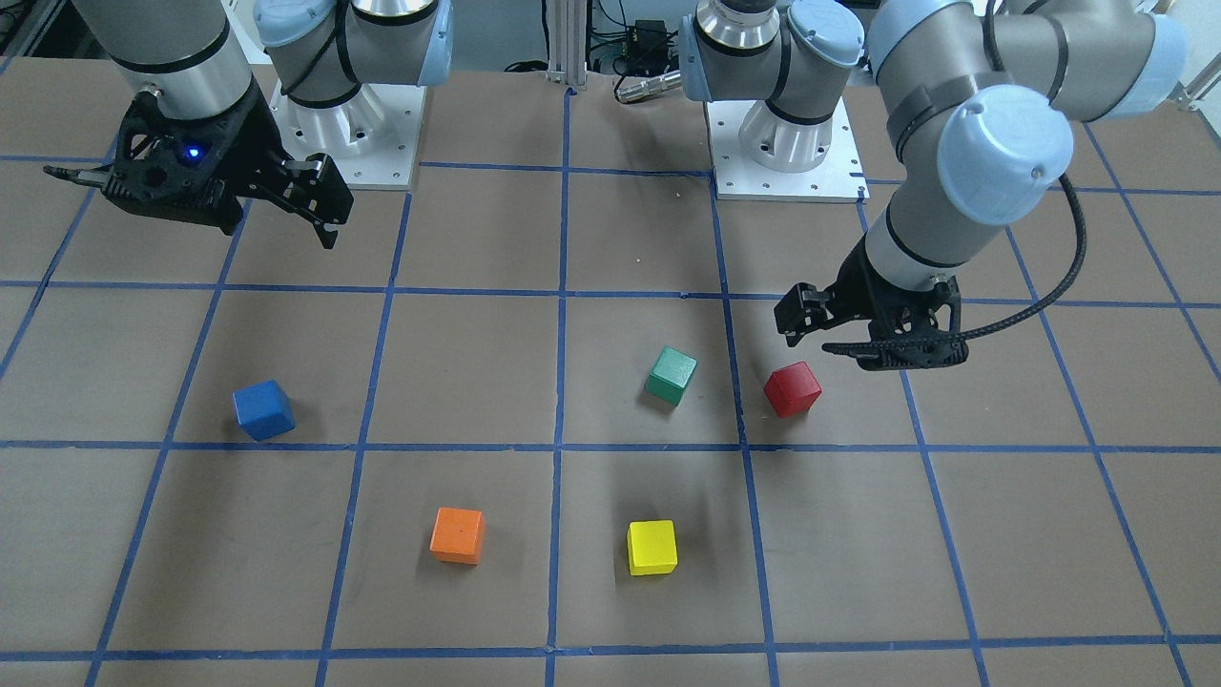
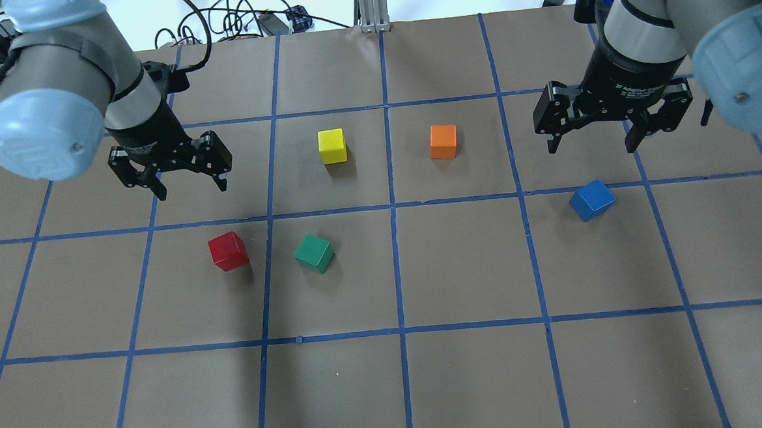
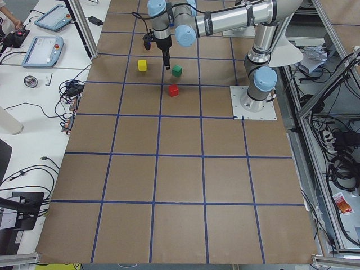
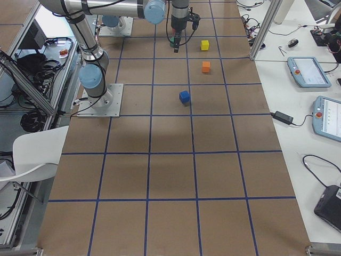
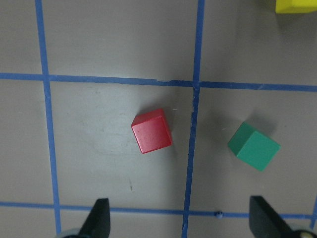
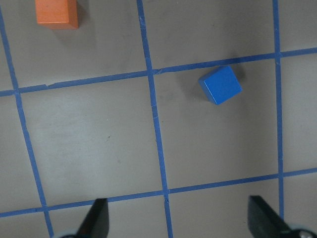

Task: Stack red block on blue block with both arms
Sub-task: 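Move the left gripper down toward the red cube, then close the left gripper on the red cube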

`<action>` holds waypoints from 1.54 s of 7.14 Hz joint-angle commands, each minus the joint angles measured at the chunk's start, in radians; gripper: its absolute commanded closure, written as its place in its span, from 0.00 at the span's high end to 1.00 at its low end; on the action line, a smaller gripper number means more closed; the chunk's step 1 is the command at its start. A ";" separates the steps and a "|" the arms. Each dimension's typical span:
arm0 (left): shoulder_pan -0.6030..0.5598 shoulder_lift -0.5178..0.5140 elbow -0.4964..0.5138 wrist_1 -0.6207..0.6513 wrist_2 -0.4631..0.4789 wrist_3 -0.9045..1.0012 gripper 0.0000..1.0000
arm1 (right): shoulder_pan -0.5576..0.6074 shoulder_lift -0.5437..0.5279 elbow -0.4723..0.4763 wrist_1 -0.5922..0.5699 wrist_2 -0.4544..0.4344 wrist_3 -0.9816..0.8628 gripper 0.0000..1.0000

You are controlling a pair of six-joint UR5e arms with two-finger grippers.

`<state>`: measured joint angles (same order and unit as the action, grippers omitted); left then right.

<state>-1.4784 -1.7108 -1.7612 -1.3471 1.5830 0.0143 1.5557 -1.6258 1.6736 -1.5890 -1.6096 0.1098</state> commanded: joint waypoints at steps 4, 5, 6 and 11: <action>0.038 -0.108 -0.320 0.492 -0.004 -0.066 1.00 | 0.004 -0.011 0.003 -0.005 -0.012 -0.005 1.00; 0.038 -0.116 -0.345 0.531 -0.003 -0.077 1.00 | 0.006 -0.014 0.017 -0.011 -0.004 -0.004 1.00; 0.038 -0.128 -0.349 0.531 -0.001 -0.091 0.85 | 0.007 -0.017 0.018 -0.008 -0.003 -0.004 1.00; 0.015 -0.093 -0.290 0.490 -0.012 -0.097 0.05 | 0.007 -0.005 0.015 -0.017 -0.012 -0.021 1.00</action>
<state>-1.4545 -1.8225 -2.0855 -0.8373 1.5744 -0.0827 1.5619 -1.6349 1.6851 -1.6042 -1.6180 0.0925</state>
